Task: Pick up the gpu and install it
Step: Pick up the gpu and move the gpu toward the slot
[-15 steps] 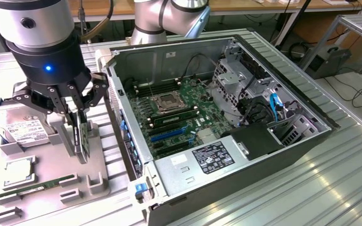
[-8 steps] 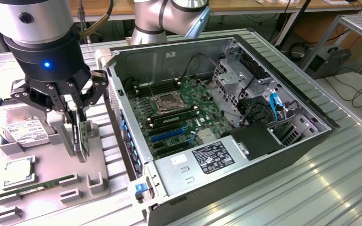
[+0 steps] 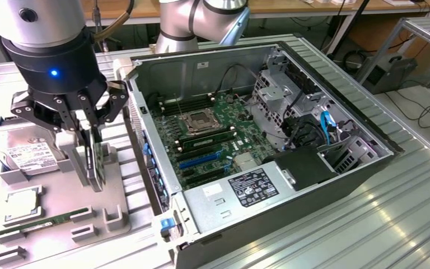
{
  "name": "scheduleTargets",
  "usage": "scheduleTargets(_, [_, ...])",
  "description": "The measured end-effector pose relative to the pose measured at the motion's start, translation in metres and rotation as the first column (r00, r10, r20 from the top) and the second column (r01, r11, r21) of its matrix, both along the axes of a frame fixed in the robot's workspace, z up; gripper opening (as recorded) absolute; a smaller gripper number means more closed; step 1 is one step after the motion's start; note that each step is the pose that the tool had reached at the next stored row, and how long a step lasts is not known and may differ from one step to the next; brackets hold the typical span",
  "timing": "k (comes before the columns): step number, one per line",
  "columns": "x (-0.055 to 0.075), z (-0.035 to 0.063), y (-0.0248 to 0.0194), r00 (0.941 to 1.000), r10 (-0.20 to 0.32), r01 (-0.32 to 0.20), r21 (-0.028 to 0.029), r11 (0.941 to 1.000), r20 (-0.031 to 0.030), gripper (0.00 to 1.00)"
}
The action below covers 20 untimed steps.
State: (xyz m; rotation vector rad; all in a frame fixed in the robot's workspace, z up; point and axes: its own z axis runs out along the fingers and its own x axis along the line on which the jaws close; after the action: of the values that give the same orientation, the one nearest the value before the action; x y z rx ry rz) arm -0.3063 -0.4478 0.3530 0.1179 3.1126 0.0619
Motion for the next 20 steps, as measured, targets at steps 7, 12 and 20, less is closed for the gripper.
scheduleTargets(7, [0.0, 0.0032, 0.0, 1.0, 0.0, 0.0, 0.0002, 1.0, 0.0002, 0.26])
scheduleTargets(12, [0.0, 0.0054, 0.0, 1.0, 0.0, 0.0, 0.0, 1.0, 0.0, 0.26])
scheduleTargets(20, [0.0, 0.0119, 0.0, 1.0, 0.0, 0.0, 0.0001, 1.0, 0.0, 0.26])
